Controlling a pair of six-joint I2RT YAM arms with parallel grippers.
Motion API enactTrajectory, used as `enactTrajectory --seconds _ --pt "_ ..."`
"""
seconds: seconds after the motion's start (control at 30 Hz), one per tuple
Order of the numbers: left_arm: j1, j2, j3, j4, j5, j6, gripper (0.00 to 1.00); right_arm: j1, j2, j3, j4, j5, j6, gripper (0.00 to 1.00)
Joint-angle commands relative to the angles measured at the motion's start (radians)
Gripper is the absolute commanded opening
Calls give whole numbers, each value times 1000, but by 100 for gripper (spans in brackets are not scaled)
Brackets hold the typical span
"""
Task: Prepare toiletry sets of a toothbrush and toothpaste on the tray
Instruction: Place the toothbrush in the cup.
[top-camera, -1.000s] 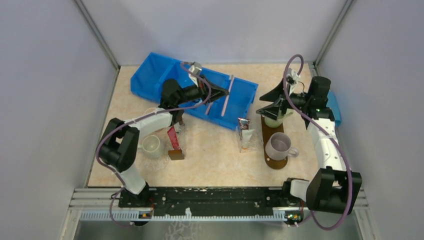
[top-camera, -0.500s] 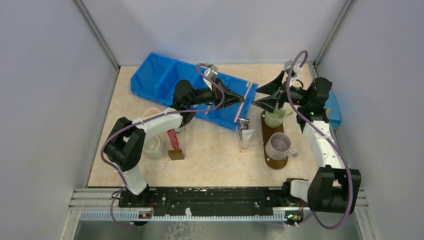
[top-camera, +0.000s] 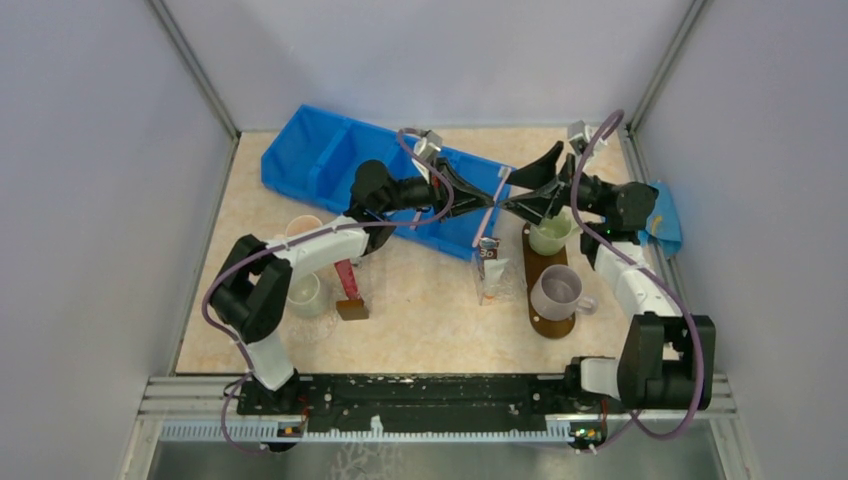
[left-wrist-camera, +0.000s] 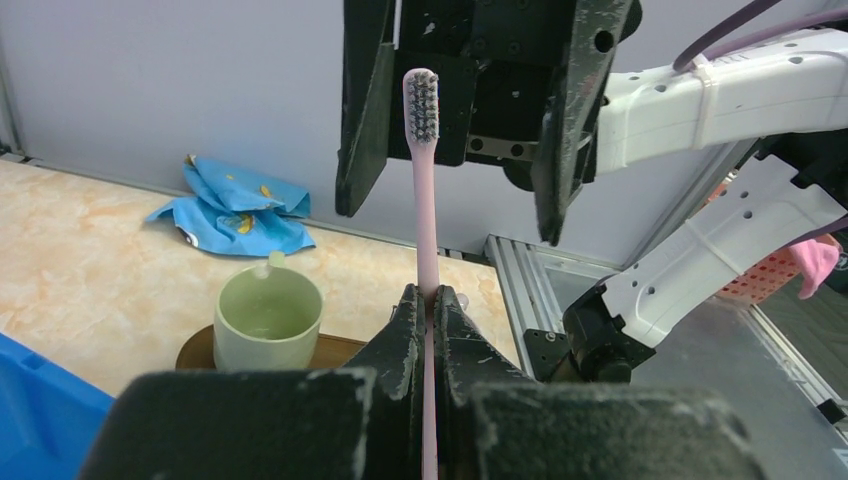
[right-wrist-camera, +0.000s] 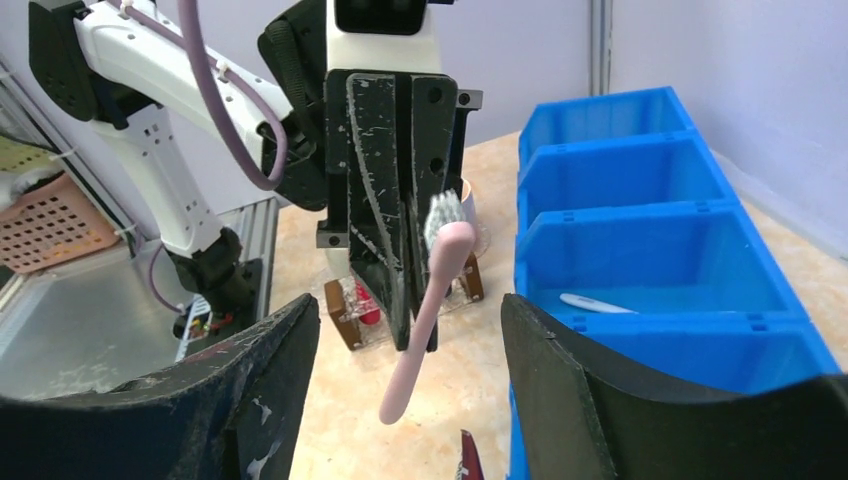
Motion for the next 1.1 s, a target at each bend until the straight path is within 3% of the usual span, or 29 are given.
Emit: enactTrajectory --seconds 0.0,0.17,0.33,0.4,0.47,0.5,0.6,0.73,0.93,1.07 --pt "-13 10 31 14 9 13 0 27 41 30 114 28 51 64" --pt "-19 12 36 14 16 12 0 44 57 38 124 21 54 47" --pt "-24 16 41 13 22 13 0 45 51 44 139 7 64 10" --pt "-24 16 42 13 24 14 0 45 48 43 150 3 69 0" --pt "-24 14 40 15 25 13 2 44 45 41 159 -3 74 0" --pt "-24 11 36 19 25 13 7 44 44 41 161 -6 74 0" --pt "-25 -12 16 24 9 25 33 41 35 41 163 -20 73 0" --pt "-24 -68 -36 22 -39 72 58 14 16 43 162 -44 83 0" --pt "-24 -182 -123 0 -97 185 73 -87 -43 41 145 -100 90 0" --pt "-36 -264 -145 -128 -192 316 74 -169 -77 35 144 -139 90 0"
